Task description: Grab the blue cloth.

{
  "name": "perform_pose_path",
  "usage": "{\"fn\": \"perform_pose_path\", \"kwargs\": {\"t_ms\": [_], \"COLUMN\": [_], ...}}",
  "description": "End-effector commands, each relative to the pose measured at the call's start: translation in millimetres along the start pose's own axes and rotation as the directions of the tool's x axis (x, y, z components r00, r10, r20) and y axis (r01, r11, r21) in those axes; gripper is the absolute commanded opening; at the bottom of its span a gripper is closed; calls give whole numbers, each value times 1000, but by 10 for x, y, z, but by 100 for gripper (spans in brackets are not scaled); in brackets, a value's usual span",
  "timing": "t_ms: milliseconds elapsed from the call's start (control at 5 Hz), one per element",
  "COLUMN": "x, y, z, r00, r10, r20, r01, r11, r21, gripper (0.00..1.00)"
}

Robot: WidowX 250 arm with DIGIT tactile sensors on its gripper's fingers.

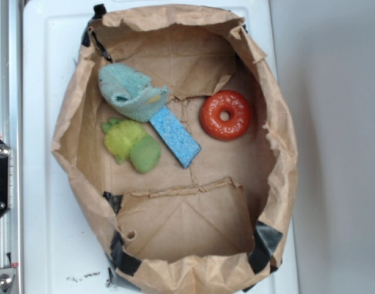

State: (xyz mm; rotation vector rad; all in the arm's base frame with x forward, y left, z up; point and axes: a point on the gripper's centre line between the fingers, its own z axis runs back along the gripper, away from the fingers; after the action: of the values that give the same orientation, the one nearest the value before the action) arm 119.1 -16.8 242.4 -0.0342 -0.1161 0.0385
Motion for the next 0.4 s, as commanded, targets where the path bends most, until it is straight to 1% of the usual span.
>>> {"fn": "perform_pose_path", "kwargs": {"t_ms": [0,200], "x": [0,425], "y": [0,110], "z": [0,-187], "r00": [1000,988], "r10": [0,-137], "r20": [0,-69], "r01": [0,138], "r11": [1000,990], "r21": [0,18], "gripper": [100,100]}}
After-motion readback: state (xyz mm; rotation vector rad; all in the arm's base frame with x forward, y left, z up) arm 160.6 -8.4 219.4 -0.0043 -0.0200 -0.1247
